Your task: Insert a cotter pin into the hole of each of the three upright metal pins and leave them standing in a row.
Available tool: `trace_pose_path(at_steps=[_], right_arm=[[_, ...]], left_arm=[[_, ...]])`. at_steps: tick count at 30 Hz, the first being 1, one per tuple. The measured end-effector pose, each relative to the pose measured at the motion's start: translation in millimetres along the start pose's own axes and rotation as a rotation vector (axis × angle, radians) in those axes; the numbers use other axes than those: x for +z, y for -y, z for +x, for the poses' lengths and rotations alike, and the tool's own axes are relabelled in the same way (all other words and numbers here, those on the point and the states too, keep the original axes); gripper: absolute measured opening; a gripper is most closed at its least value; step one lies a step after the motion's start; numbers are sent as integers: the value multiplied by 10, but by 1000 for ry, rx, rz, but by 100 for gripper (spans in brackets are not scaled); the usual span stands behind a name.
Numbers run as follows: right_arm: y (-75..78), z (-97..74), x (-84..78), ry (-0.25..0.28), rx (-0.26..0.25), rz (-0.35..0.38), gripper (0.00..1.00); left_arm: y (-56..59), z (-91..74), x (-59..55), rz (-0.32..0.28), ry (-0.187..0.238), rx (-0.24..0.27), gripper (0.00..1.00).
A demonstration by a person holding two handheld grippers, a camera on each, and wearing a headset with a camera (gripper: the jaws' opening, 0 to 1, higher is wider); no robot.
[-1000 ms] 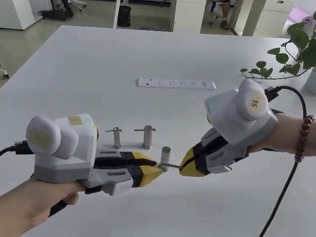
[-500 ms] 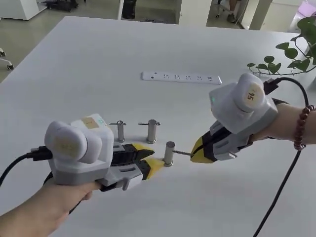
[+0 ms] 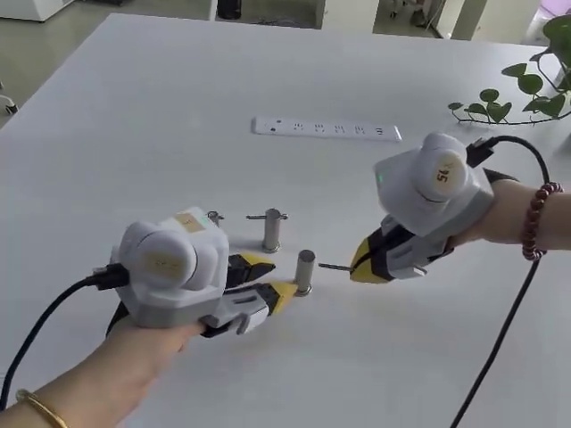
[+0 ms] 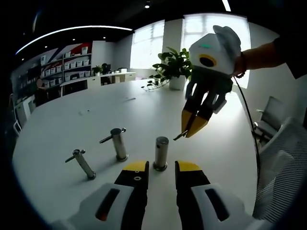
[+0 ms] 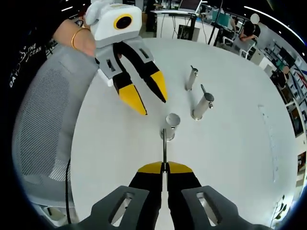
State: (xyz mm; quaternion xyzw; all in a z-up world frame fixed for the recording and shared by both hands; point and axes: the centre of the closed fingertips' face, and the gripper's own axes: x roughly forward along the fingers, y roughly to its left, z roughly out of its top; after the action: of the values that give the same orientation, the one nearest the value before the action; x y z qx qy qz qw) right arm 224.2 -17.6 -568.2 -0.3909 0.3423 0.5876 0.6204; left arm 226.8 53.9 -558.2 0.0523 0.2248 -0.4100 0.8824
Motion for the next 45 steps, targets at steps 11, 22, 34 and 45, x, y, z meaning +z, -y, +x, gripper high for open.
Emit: trace_pose_path(at_steps=[11, 22, 34, 45], right_arm=[[101, 59, -12, -10, -3, -13, 0], [101, 50, 47, -4, 9, -25, 0], [130, 83, 116, -14, 9, -52, 0], [117, 119, 218, -17, 14, -48, 0]], left_arm=[[20, 194, 40, 13, 2, -29, 14], [6, 325, 77, 25, -5, -51, 13], [11, 361, 65, -13, -6, -70, 12], [4, 385, 36, -105, 7, -67, 13]])
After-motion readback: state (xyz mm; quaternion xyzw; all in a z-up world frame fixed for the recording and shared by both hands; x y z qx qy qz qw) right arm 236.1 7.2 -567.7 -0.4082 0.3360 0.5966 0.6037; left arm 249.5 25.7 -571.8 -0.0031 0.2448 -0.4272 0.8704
